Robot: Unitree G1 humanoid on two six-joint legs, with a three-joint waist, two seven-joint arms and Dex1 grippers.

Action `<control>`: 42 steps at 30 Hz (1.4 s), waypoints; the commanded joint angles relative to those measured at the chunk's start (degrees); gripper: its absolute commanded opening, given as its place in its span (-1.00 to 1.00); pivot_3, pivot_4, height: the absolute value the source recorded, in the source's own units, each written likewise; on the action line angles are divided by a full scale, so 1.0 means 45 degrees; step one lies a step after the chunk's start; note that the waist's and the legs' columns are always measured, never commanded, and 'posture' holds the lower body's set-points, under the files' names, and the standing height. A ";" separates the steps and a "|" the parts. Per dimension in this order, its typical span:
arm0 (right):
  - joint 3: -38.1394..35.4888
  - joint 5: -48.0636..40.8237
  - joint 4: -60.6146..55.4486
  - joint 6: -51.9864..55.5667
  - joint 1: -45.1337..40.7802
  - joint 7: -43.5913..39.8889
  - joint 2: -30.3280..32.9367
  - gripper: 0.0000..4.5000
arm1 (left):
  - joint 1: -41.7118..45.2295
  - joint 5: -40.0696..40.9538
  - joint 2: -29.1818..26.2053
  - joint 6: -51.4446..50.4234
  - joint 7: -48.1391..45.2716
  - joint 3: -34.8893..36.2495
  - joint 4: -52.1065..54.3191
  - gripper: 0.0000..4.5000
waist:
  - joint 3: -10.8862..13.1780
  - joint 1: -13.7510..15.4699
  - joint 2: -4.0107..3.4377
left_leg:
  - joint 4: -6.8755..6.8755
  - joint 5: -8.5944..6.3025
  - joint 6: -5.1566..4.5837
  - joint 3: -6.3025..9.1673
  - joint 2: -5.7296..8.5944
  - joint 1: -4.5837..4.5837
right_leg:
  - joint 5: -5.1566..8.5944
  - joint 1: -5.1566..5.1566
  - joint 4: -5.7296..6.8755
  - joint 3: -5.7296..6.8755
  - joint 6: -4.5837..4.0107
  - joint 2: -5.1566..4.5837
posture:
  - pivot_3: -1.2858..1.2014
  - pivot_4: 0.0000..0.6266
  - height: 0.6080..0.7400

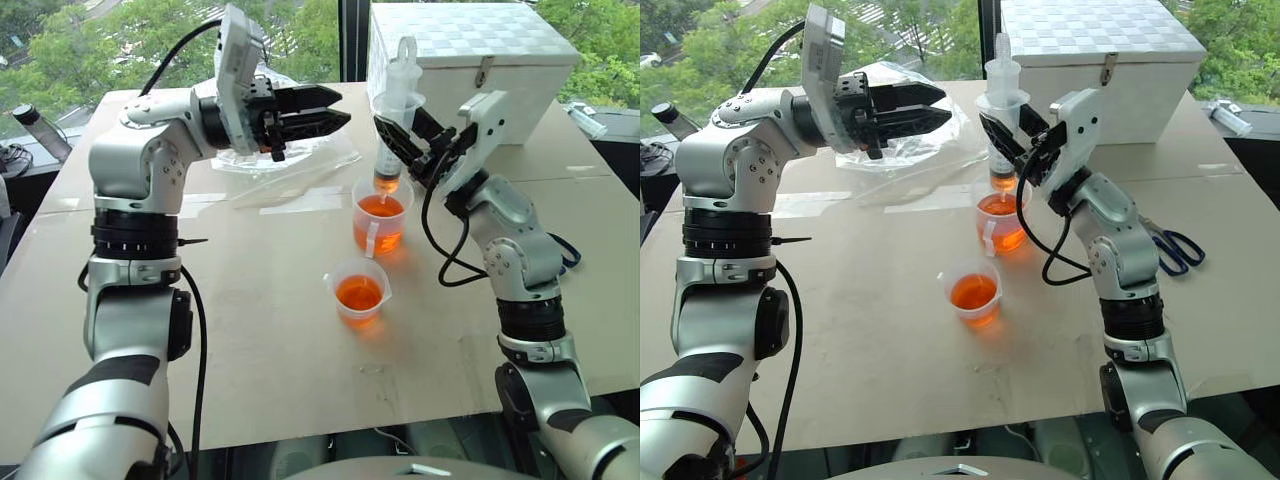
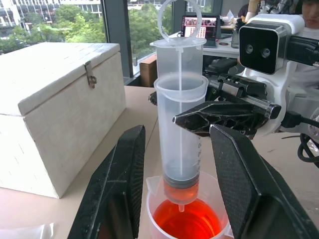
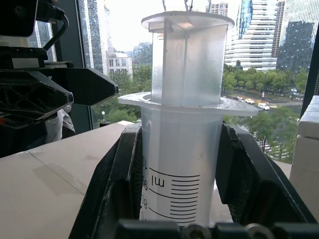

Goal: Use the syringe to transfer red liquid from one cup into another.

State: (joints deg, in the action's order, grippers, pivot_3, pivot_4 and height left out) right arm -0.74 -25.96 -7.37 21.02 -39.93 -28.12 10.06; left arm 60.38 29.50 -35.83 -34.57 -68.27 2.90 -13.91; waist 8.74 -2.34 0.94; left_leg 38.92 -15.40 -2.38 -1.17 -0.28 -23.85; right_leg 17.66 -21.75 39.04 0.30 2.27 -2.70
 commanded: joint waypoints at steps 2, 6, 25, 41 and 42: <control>-0.0169 -0.0526 -0.1082 0.0109 -0.0367 -0.0304 0.0257 -0.30 | -0.0062 0.0403 -0.0273 0.0022 0.0271 0.0725 0.0738 -0.09 | 0.0000 -0.0025 0.0000 | 0.0000 0.0000 0.0000 0.0000 -0.0001 0.0000 | 0.0000 -0.0001 0.0001 -0.0003 0.0000 0.0000 | 0.03 -0.52 1.00; -0.0096 -0.0505 -0.1045 0.0068 -0.0061 -0.0413 0.0322 -0.30 | -0.0311 0.0440 -0.0331 0.0082 0.0434 0.0780 0.0994 -0.09 | 0.0000 -0.0004 0.0000 | 0.0000 0.0000 0.0000 0.0000 -0.0001 0.0000 | 0.0000 0.0000 0.0001 -0.0004 0.0000 -0.0002 | 0.03 -0.52 1.00; -0.0923 -0.6750 -0.4734 0.3271 0.1171 -0.2389 0.1921 -0.30 | 0.0877 0.2385 -0.0901 -0.1144 -0.1205 0.1446 0.0437 -0.09 | -0.0001 0.0060 0.0002 | 0.0003 -0.0002 -0.0003 0.0008 -0.0001 -0.0001 | 0.0000 0.0005 -0.0010 0.0004 0.0000 -0.0005 | 0.03 -0.52 1.00; 0.0975 -0.6144 -0.5684 0.3129 0.3193 -0.3001 0.2233 -0.30 | 0.0826 0.4271 -0.0838 -0.3339 -0.2822 0.0947 0.1766 -0.09 | -0.0001 0.0045 0.0003 | 0.0016 -0.0002 -0.0004 0.0009 -0.0003 -0.0001 | 0.0001 0.0007 -0.0008 -0.0002 0.0000 0.0002 | 0.03 -0.52 1.00; 0.1027 -0.6087 -0.5666 0.3092 0.3192 -0.3026 0.2242 -0.30 | 0.0821 0.4565 -0.0827 -0.3555 -0.2866 0.1052 0.1856 -0.09 | -0.0001 0.0046 0.0003 | 0.0018 -0.0003 -0.0005 0.0009 -0.0002 -0.0001 | 0.0000 0.0007 -0.0010 -0.0002 0.0000 0.0000 | 0.03 -0.52 1.00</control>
State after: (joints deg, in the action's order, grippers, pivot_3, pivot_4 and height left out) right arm 4.05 -53.40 -30.69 36.04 -25.30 -41.04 20.03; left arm 62.97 46.72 -39.24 -49.12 -80.34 5.30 -8.18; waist 8.73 -2.13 0.95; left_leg 39.01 -15.42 -2.40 -1.13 -0.29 -23.86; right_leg 17.66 -21.71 39.00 0.29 2.28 -2.70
